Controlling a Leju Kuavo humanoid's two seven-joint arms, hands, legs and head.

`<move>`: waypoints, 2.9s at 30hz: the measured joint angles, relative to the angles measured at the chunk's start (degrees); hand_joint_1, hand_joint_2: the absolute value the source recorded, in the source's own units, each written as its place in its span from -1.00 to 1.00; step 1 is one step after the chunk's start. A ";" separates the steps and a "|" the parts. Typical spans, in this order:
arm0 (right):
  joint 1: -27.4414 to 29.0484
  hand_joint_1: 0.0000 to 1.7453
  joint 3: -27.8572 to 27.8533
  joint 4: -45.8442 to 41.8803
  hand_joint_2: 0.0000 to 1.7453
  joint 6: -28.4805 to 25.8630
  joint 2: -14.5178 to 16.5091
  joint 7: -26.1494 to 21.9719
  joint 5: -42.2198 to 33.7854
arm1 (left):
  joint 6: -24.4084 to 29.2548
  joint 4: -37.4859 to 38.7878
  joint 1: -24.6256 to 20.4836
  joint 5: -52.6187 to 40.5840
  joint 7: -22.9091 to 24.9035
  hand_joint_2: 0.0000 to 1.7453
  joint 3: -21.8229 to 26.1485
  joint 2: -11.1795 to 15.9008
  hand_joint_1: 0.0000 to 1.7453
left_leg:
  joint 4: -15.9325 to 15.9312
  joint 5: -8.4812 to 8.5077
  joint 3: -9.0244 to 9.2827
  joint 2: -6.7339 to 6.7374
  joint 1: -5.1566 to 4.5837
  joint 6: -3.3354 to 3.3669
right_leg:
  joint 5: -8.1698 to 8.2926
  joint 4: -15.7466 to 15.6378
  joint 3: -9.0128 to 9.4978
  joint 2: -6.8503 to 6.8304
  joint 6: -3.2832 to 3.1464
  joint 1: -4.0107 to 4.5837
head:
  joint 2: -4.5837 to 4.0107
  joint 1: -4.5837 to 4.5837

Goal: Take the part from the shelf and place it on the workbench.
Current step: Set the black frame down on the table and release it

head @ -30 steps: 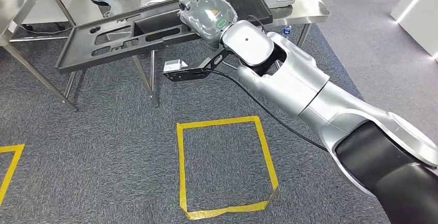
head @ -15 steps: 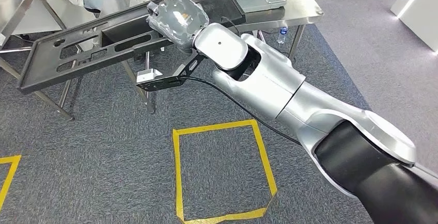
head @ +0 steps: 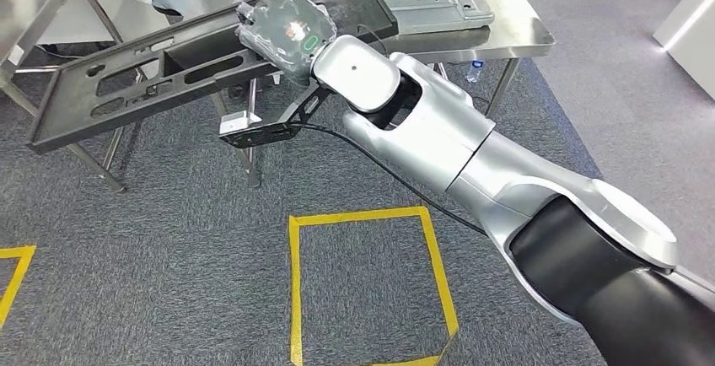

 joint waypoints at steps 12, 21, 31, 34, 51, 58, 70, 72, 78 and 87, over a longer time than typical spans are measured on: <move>-0.53 1.00 0.07 0.53 1.00 0.33 0.13 -0.40 -0.93 | -0.13 0.00 0.07 -0.13 -0.73 1.00 0.45 0.13 -1.00 | 16.28 -7.04 -8.05 1.33 0.04 -3.35 | 1.41 -9.51 5.93 0.37 -2.39 -0.23 | 0.00 -0.75; -0.73 1.00 0.13 0.63 1.00 0.58 0.10 -0.31 -0.93 | 0.20 0.00 -0.08 -0.16 -0.65 1.00 0.50 0.25 -1.00 | 0.53 2.27 -3.00 1.76 -0.30 -1.75 | -0.90 -10.07 8.54 0.25 -0.62 0.15 | 0.01 -0.80; 0.31 1.00 0.55 0.72 1.00 0.58 -0.32 0.05 -0.93 | 0.85 0.00 0.03 -0.15 -0.47 1.00 0.52 0.13 -1.00 | 0.43 -0.35 0.13 1.13 -0.29 -0.06 | 0.91 -1.42 0.07 0.02 -0.77 0.33 | 0.00 -0.38; 0.26 1.00 0.57 0.75 1.00 0.48 -0.23 0.20 -1.11 | 0.96 0.00 -0.08 -0.07 -0.18 1.00 0.57 0.04 -1.00 | 0.72 -1.40 0.58 0.91 -0.49 -0.87 | 3.68 -9.05 3.40 0.08 -1.49 0.81 | 0.00 -0.45; 0.43 1.00 0.60 0.77 1.00 4.55 -4.46 6.99 0.03 | 3.53 0.00 -0.03 -0.75 0.34 1.00 0.74 -0.23 -1.00 | 0.33 2.94 -3.34 1.61 -0.11 -1.97 | -0.07 -10.68 8.37 0.31 -0.47 0.26 | 0.00 -0.96; 0.19 1.00 0.14 1.11 1.00 5.44 -8.60 8.02 0.03 | 3.34 0.00 0.05 -1.24 -0.73 1.00 0.74 -0.29 -1.00 | 0.13 1.48 -1.52 1.54 -0.45 0.39 | -5.28 5.43 -0.71 0.11 0.34 0.20 | 0.00 -0.42; 0.41 1.00 0.03 1.22 1.00 5.20 -9.24 7.84 0.66 | 2.27 0.00 -0.27 -1.29 -0.14 1.00 0.73 -0.34 -1.00 | 4.82 -3.46 -1.61 1.56 -0.93 -1.63 | 3.74 -11.33 5.31 -0.22 -2.90 0.69 | 0.00 -0.67; 0.55 1.00 0.03 1.40 1.00 4.95 -9.10 7.58 0.96 | 2.20 0.00 -0.24 -1.28 0.20 1.00 0.72 -0.34 -1.00 | 11.92 -5.68 -5.76 1.58 -0.55 -2.25 | 3.18 -11.36 5.91 -0.26 -3.09 0.64 | 0.00 -0.72; 1.47 1.00 0.04 2.30 1.00 3.84 -7.81 5.94 1.37 | 2.19 0.00 0.00 -1.25 0.69 1.00 0.72 -0.33 -1.00 | 3.99 3.37 -5.30 1.79 0.25 -3.37 | 0.19 -10.40 8.62 -0.06 -1.85 0.06 | 0.00 -0.79; 1.01 1.00 0.04 3.43 1.00 2.53 -5.46 4.73 1.65 | 2.10 0.00 -0.33 -0.83 0.71 1.00 0.74 -0.34 -1.00 | 0.36 1.74 -2.13 1.59 0.02 -0.03 | -5.36 1.90 2.19 -0.13 0.01 0.18 | 0.00 -0.47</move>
